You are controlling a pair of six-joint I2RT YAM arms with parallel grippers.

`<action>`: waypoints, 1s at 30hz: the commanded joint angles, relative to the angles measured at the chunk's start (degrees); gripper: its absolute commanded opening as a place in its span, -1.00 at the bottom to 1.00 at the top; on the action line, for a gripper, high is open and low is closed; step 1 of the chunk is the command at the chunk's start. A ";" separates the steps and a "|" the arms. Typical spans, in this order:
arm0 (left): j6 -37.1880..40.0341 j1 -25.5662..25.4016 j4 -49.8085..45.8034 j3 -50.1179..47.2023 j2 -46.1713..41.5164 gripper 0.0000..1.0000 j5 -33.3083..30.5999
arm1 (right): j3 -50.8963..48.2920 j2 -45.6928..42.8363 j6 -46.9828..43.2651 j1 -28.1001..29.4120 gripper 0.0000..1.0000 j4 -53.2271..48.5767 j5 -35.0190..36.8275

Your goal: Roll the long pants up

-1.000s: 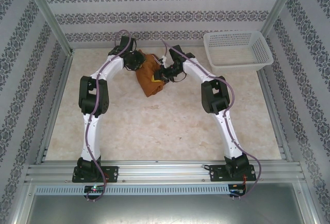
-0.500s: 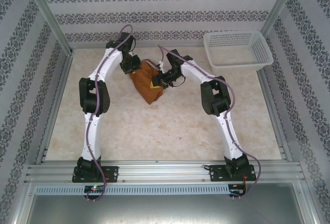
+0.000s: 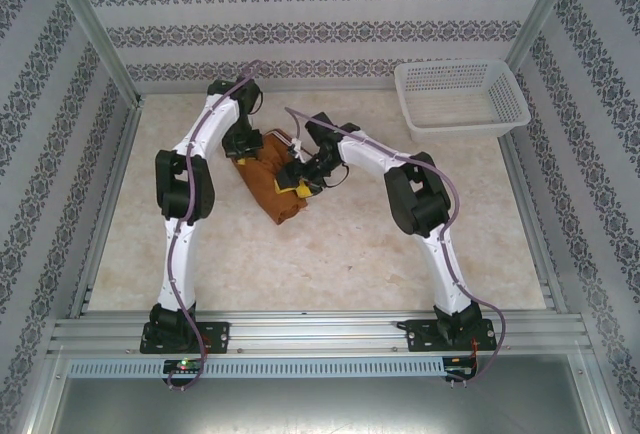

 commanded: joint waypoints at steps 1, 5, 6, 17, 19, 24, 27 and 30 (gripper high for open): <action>3.28 2.12 -6.46 -5.77 -0.01 -1.00 -9.63 | 1.05 -1.94 -2.53 -0.08 0.51 -10.01 12.96; 3.16 2.20 -5.31 -8.48 -0.81 -1.00 -11.00 | 6.46 -4.09 -6.05 -0.03 0.54 -14.87 23.03; 3.13 2.20 -5.30 -8.62 -0.91 -1.00 -11.36 | 7.67 -4.37 -6.82 -0.08 0.54 -15.55 24.93; 3.18 2.22 -6.35 -9.50 -1.19 -1.00 -15.86 | 29.99 6.26 -9.92 -8.65 0.54 -15.82 26.82; 3.00 2.21 -6.13 -9.98 -1.46 -1.00 -16.18 | 33.38 9.60 -9.39 -9.93 0.54 -14.61 25.03; 2.64 2.20 -6.09 -10.63 -1.88 -1.00 -16.85 | 37.65 16.57 -5.86 -11.33 0.54 -12.06 17.91; 2.42 2.20 -5.85 -11.35 -2.52 -1.00 -17.06 | 36.76 18.51 -5.13 -10.78 0.54 -11.08 15.18; 2.22 2.20 -5.65 -11.32 -2.81 -1.00 -16.97 | 33.17 18.48 -2.97 -9.89 0.53 -7.23 11.23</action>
